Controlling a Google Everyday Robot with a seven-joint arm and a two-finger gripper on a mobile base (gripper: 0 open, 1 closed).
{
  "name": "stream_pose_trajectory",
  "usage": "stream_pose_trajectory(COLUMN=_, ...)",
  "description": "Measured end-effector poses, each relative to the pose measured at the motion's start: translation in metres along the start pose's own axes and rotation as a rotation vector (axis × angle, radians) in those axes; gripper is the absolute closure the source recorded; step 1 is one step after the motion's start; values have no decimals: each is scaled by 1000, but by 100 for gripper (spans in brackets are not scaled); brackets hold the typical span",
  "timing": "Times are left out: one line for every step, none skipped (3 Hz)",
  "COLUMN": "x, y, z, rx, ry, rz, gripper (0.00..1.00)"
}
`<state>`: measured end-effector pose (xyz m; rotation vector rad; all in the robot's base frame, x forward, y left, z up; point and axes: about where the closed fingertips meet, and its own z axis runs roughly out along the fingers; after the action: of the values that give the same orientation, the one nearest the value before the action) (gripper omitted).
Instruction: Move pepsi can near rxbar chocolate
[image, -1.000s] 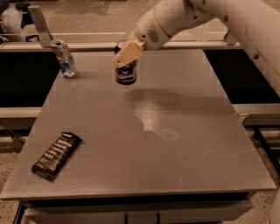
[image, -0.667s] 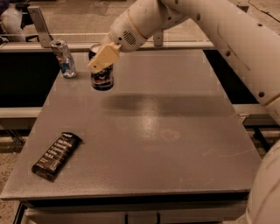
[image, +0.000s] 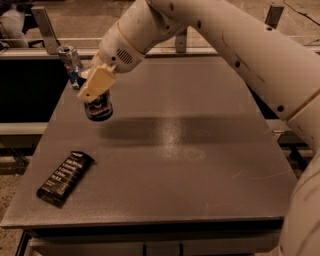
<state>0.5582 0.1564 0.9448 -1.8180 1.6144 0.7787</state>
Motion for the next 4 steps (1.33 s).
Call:
stream_pose_trajectory(x=16, y=21, z=13, rx=-23, ry=75, rz=-18, gripper=100)
stream_pose_trajectory(x=34, y=36, z=18, rx=-55, ry=115, rz=11, gripper=81)
stream_pose_trajectory(x=33, y=36, z=20, rx=-58, ry=115, rz=8, gripper=59)
stream_pose_trajectory(x=33, y=37, z=21, rx=-61, ry=115, rz=6, gripper=36)
